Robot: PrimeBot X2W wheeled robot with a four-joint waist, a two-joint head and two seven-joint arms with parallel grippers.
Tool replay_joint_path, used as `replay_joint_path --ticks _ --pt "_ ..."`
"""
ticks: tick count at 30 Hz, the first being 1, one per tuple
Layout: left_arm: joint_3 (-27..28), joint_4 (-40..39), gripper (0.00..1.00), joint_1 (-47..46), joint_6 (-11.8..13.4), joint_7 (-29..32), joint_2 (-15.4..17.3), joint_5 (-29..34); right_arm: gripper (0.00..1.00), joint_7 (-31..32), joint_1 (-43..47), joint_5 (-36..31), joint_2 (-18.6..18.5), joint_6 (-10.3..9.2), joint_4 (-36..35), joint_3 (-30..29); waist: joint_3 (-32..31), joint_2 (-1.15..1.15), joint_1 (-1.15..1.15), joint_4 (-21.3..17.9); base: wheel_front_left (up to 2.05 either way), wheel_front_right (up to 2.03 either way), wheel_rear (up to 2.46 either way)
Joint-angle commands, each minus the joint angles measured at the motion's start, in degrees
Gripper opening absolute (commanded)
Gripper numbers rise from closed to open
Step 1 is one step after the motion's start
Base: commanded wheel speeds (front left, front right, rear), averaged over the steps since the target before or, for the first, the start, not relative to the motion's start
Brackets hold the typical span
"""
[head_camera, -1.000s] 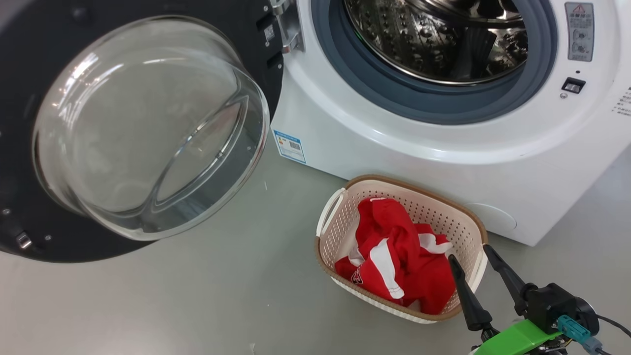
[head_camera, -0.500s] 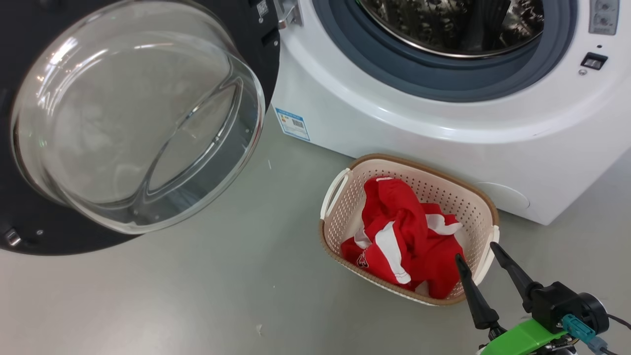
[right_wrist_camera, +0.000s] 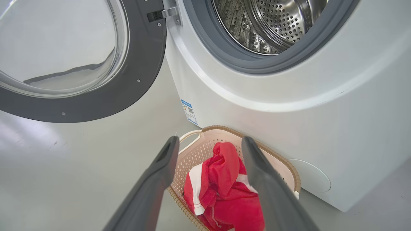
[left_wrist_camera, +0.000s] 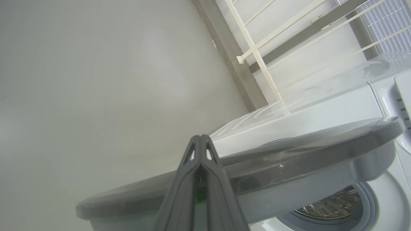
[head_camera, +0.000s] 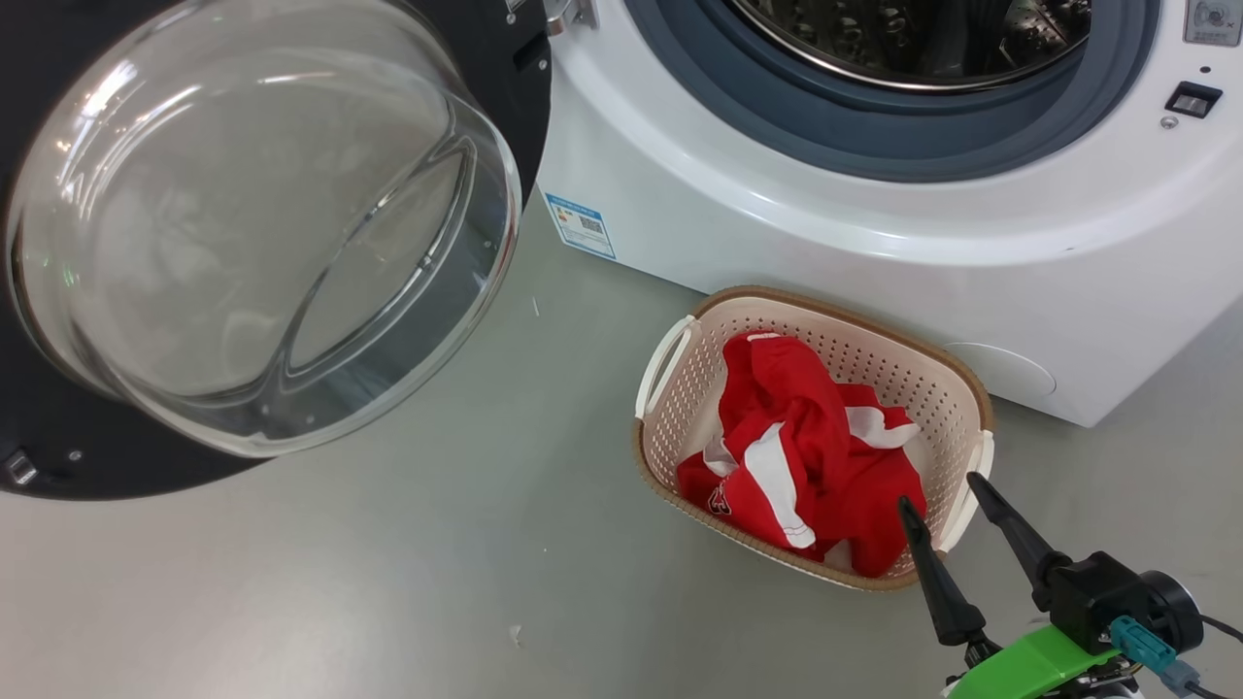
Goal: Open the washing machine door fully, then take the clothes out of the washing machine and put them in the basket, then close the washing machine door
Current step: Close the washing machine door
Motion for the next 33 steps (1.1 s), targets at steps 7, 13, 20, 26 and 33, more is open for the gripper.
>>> replay_joint_path --ticks 7,13,20,26,33 --pt "0.5 -4.31 0.0 2.45 -0.34 4.06 3.57 -2.34 1.0 -0.37 -1.41 -0.66 -0.43 0.35 -1.29 0.89 -0.25 0.0 0.0 -0.02 0.0 0.0 0.0" --pt "-0.69 -7.14 0.0 4.28 -0.34 9.05 3.54 -3.98 1.0 -0.37 -1.51 -0.45 -0.43 0.35 -1.24 0.76 -0.84 0.0 0.0 -0.03 0.0 0.0 0.0" --pt "-2.11 -11.97 0.0 6.5 -0.34 14.63 3.23 -6.97 1.0 -0.37 -1.38 -0.41 -0.23 0.35 -1.28 0.46 -1.76 0.0 0.0 -0.14 0.0 0.0 0.0" --pt "-3.21 -14.81 0.0 7.88 -0.34 18.45 3.8 -8.86 1.0 -0.37 -1.13 -0.31 0.06 0.35 -1.35 0.43 -2.63 0.0 0.0 -0.58 0.0 0.0 0.0" --pt "-5.44 -22.05 0.0 10.39 -0.34 23.78 4.65 -11.62 1.0 -0.37 -0.58 -0.35 0.6 0.35 -1.64 -0.39 -3.97 0.0 0.0 -1.26 0.0 0.0 0.0"
